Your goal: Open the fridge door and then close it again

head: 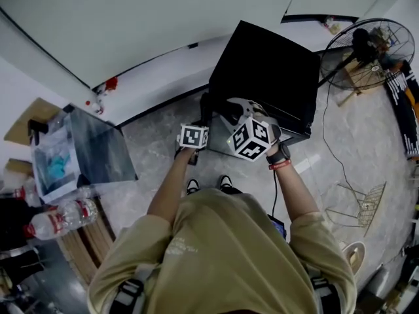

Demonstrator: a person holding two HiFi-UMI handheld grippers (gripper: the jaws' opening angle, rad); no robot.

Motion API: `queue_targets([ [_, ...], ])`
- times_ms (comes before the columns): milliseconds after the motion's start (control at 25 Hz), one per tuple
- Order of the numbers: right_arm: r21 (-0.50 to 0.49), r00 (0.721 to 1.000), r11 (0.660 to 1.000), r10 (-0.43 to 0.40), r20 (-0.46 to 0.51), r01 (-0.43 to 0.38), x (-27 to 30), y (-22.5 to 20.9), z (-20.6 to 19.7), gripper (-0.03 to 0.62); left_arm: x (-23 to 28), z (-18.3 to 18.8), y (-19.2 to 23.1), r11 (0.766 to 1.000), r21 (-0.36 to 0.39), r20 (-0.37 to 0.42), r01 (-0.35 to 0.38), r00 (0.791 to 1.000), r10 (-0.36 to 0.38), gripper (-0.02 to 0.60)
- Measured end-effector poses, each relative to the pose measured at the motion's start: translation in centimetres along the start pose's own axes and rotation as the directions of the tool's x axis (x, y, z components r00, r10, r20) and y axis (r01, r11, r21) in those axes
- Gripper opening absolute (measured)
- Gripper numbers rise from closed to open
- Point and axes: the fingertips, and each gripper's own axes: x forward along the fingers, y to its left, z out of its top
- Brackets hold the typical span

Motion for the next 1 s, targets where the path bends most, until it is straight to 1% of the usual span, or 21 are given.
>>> queue_targets([
  [80,0.007,1.000,1.000,-0.024,-0.011,0.024,0.3,-0.4,-0.1,0.175,0.3,0.3,0.1,0.999,0.028,-0.005,-0.016,1.000,0.016,0.061],
  [200,0.019,0.999,0.999,-0.040,-0.024,0.041,0.7,-1.0,-0.3,0.173,0.8,1.4,0.4,0.998,0.041,0.040,-0.038,0.999,0.037,0.060],
  [280,0.026,0.998,0.998,-0.050,-0.032,0.051,0.9,-1.6,-0.5,0.173,1.3,2.0,0.4,0.999,0.044,0.045,-0.031,0.999,0.029,0.060],
  [400,0.039,0.996,0.997,-0.072,-0.048,0.074,1.2,-2.4,-0.9,0.172,2.2,2.7,0.1,0.998,0.061,0.028,-0.006,1.000,0.004,0.060],
  [520,0.040,0.994,0.995,-0.089,-0.070,0.092,1.5,-2.8,-1.0,0.170,2.6,3.0,0.0,0.997,0.078,0.015,-0.001,1.000,0.000,0.060],
  [640,0.029,0.991,0.994,-0.102,-0.088,0.105,1.5,-2.8,-1.0,0.169,2.5,3.3,0.2,0.996,0.092,0.030,-0.003,1.000,0.000,0.060],
  [1000,0.045,0.988,0.989,-0.135,-0.076,0.138,1.5,-2.9,-1.1,0.171,2.4,3.5,0.3,0.992,0.126,0.039,-0.001,0.999,-0.004,0.060],
])
